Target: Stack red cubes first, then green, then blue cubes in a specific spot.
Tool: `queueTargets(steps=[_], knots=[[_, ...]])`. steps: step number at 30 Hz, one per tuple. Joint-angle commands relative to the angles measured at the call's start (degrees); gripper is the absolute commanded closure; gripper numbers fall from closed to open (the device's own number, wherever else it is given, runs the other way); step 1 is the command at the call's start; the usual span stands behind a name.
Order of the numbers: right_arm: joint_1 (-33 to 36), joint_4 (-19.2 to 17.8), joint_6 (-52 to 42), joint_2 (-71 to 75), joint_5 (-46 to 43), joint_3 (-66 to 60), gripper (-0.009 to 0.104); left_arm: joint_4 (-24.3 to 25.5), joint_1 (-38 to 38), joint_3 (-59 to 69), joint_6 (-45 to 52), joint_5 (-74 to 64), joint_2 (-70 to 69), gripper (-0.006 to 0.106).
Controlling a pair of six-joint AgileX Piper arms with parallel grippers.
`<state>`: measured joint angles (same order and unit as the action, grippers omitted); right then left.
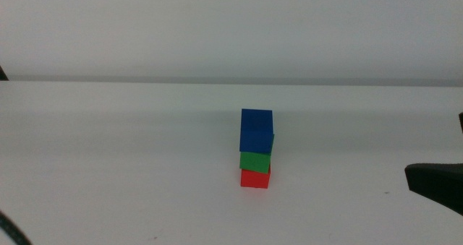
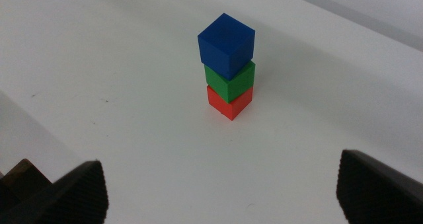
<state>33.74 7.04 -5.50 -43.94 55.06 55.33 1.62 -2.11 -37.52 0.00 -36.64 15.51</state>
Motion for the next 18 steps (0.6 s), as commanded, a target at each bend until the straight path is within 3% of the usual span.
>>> queueTargets(steps=[1, 5, 8, 12, 14, 18], knots=[[-0.3, -0.3, -0.3, 0.1, -0.6, -0.1, 0.003, 0.2, -0.1, 0.2, 0.0, 1.0, -1.0, 0.007], [-0.3, -0.3, -0.3, 0.1, -0.6, -0.1, 0.003, -0.1, -0.1, 0.2, 0.0, 1.0, -1.0, 0.007], [-0.3, -2.7, -0.3, 0.8, -3.0, -3.2, 0.003, -3.2, -0.1, 1.0, 0.0, 1.4, -1.1, 0.007], [-2.7, -7.4, -0.3, 7.5, -20.1, -16.4, 0.003, -3.8, -0.1, 8.9, 0.0, 10.2, -3.2, 0.007], [-5.6, -7.7, -0.3, 11.1, -27.5, -22.9, 0.003, -3.8, -0.1, 14.5, 0.0, 17.8, -5.0, 0.007], [-15.5, -7.6, -0.3, 18.5, -32.3, -35.0, 0.003, -3.7, -0.1, 25.8, 0.0, 27.6, -8.5, 0.007]])
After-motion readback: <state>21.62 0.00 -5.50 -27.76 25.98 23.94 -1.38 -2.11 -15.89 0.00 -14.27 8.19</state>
